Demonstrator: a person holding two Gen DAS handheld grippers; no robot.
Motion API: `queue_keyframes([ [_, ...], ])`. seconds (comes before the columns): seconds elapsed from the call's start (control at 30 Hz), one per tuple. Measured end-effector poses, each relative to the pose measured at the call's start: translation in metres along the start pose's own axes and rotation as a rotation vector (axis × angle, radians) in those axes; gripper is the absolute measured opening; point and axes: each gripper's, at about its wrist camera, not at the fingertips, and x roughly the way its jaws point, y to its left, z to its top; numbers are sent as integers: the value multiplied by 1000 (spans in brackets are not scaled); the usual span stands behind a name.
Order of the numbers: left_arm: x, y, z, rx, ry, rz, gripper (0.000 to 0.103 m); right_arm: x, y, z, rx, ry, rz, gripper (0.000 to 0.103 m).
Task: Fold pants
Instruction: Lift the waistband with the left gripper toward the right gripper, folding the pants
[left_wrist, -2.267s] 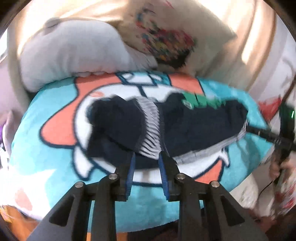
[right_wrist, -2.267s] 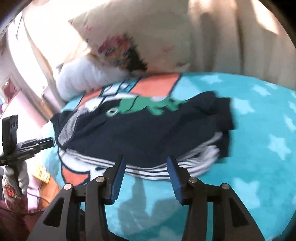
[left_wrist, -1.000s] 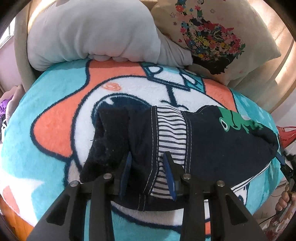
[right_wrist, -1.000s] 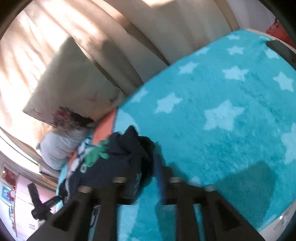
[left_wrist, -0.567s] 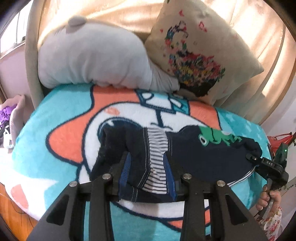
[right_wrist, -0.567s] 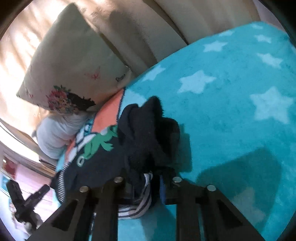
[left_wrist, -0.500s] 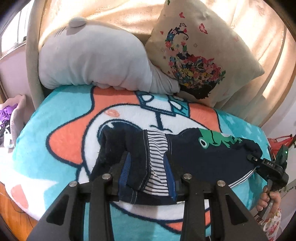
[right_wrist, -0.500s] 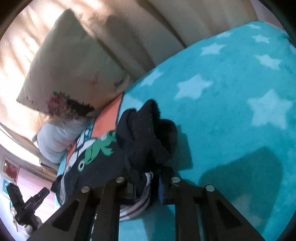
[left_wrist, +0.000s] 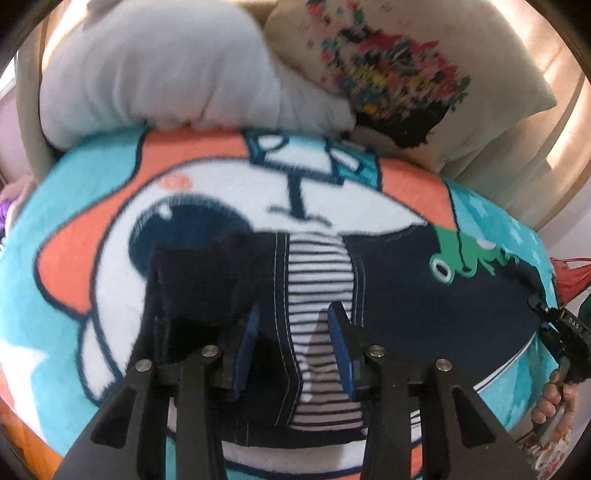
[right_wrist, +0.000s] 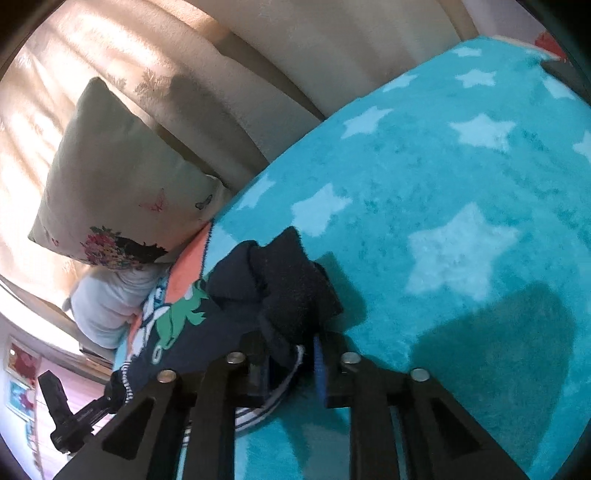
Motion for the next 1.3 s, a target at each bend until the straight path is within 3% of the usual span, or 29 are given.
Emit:
queue_keyframes([
  [0.07, -2, 2, -5, 14, -17, -15, 37, -2, 3, -1, -26, -17, -28, 35],
  [0.2, -7, 6, -12, 36, -20, -41, 37, -13, 0, -3, -20, -53, -53, 40],
  [0.33, -10, 11, -15, 27, -14, -59, 37, -47, 5, -2, -5, -196, -87, 40],
  [0.4, -13, 8, -15, 37, -14, -48, 37, -59, 17, -2, -32, -247, -43, 40],
  [0.53, -30, -2, -18, 69, -41, -54, 37, -35, 46, -6, -111, -131, 125, 41],
  [0.7, -67, -24, -15, 139, -130, -79, 38, 25, 41, -2, -100, 22, 147, 43],
  [0.77, -76, -32, -10, 155, -146, -93, 46, 29, 24, 6, -14, 22, 154, 35],
  [0.83, -84, -47, -2, 190, -168, -123, 48, 17, 7, 9, 80, -13, 195, 36],
  [0.9, -83, -69, 9, 234, -171, -153, 54, -6, 5, 9, 79, -92, 161, 40],
  [0.97, -77, -90, 17, 279, -152, -174, 55, -30, 3, 7, 58, -164, 109, 42],
  [1.03, -66, -124, 30, 367, -123, -215, 55, -43, 1, 4, 47, -179, 72, 45],
  [1.17, -33, -185, 52, 478, -34, -318, 55, -42, 2, -8, -4, -144, 2, 46],
  [1.3, 19, -239, 72, 462, 121, -480, 55, -36, 5, -24, -50, -99, 8, 48],
])
